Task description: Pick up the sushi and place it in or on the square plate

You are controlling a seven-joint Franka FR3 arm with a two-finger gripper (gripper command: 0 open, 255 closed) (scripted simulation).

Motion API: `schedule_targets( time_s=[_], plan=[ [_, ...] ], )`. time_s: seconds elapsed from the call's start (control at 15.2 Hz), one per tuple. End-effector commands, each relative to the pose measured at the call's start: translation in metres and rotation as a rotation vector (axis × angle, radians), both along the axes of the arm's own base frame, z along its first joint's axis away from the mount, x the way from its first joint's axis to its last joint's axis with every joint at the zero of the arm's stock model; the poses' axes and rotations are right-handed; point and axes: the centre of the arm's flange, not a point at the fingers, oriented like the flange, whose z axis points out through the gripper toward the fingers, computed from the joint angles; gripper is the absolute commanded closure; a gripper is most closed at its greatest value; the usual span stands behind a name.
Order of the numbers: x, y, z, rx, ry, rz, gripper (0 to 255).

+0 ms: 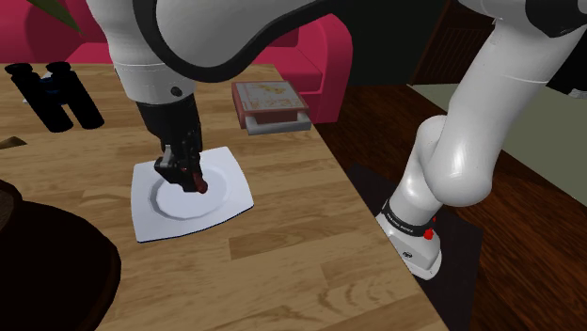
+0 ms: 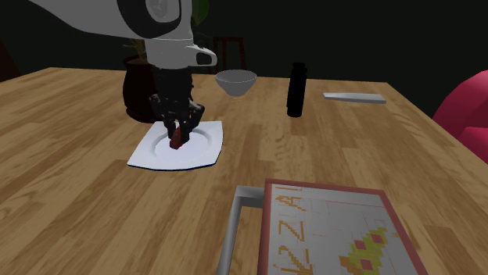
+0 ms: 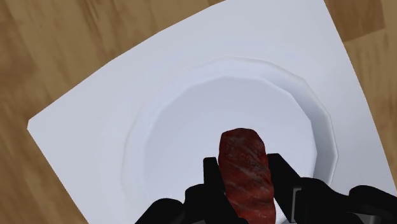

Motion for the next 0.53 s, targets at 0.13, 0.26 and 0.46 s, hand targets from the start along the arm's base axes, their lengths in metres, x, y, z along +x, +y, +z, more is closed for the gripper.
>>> schedule_targets(
  time_s=[0.13,0.26,0.46],
  plan=[
    [0.0,0.0,-0.0001,0.0,0.0,0.0,0],
    [0.0,0.0,0.0,0.0,0.0,0.0,0],
    [0.0,0.0,0.0,0.0,0.0,0.0,0]
  ],
)
